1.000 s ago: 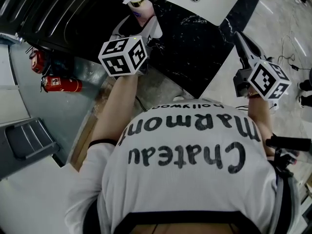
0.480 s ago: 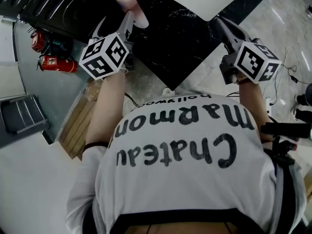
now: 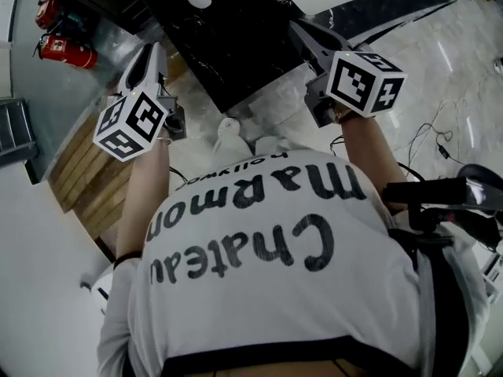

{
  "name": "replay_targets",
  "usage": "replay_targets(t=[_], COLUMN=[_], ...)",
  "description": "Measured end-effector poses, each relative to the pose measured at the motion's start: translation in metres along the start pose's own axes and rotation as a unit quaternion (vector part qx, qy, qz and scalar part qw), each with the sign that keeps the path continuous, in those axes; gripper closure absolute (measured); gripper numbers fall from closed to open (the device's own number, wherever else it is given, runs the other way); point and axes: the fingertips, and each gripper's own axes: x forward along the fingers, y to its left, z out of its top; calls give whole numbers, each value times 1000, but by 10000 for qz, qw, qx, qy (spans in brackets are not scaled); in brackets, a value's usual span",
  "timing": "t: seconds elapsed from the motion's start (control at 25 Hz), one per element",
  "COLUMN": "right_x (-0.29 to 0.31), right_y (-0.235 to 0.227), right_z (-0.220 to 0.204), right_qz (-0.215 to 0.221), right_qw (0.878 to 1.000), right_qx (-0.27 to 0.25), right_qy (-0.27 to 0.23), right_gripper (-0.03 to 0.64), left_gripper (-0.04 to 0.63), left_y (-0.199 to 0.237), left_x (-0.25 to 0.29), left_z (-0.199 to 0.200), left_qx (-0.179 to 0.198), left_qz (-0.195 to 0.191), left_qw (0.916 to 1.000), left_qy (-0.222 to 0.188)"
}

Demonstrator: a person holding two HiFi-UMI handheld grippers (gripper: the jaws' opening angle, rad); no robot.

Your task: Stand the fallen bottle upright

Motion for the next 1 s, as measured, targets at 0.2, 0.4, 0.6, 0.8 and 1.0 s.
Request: replay_targets(t=[0.2, 0.4, 0.6, 0.8, 1.0], right_x=[3, 6, -6, -32, -65], right_y=[28, 56, 87, 129, 155], right_z=[-29, -35, -35, -42, -46], right_qz=[345, 408, 135, -260, -760], right_qw=[9985, 9983, 9998, 9991, 9901], right_qx=[278, 66, -27, -158, 184], right_qy=[332, 412, 150, -311, -1162], right_gripper=[601, 601, 602, 603, 603], left_gripper=[575, 580, 580, 580, 580], left_y=[-29, -39, -16, 16, 41], left_x=[-52, -84, -116, -167, -203], left_z=[-49, -66, -51, -21, -8], left_qx=[-379, -435, -409, -196, -188], left_qz=[-274, -537, -702, -880, -1061], left_qw=[9981, 9967, 9964, 9958, 9935], left_qy=[393, 427, 240, -139, -363])
